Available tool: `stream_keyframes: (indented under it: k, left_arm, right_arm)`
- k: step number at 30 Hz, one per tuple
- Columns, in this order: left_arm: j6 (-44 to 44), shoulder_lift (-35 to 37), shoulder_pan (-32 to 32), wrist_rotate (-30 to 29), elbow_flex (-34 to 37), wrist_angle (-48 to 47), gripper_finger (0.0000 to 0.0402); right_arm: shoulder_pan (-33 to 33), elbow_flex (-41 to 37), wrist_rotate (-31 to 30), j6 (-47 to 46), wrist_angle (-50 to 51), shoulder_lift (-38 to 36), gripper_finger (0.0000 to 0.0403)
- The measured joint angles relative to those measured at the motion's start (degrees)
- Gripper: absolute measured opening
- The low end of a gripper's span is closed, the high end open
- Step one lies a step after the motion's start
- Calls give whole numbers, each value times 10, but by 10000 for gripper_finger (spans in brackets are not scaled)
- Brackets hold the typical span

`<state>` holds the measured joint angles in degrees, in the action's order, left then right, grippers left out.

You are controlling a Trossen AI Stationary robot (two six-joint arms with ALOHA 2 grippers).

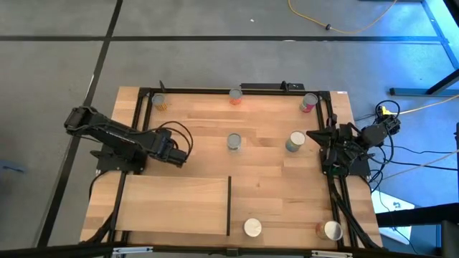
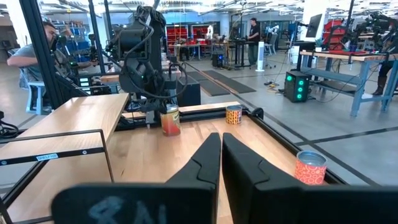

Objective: Pick and place cans onto a shelf
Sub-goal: Put the canned green beans on the shelf

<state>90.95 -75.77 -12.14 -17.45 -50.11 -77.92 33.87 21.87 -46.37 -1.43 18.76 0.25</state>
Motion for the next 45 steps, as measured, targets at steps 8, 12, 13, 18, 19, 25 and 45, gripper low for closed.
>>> stream_keyframes:
  k: [8, 12, 13, 18, 19, 25, 45]
  left_arm:
    - [-1, 1, 0, -4, 20, 14, 56]
    - [-13, 7, 0, 7, 21, 14, 35]
    - [-22, 7, 0, 11, 21, 14, 25]
    - [-31, 7, 0, 22, 21, 12, 4]
    - [-31, 7, 0, 24, 20, 12, 3]
    - [-46, 7, 0, 56, -16, -2, 1]
    - [-267, 9, 0, 23, -224, -73, 0]
  right_arm:
    - [0, 0, 0, 1, -10, 0, 20]
    - [0, 0, 0, 1, -13, 0, 20]
    - [0, 0, 0, 1, -13, 0, 20]
    - [0, 0, 0, 2, -13, 0, 20]
    - [0, 0, 0, 2, -13, 0, 20]
    - [0, 0, 0, 1, -13, 0, 20]
    - [0, 0, 0, 4, -10, 0, 20]
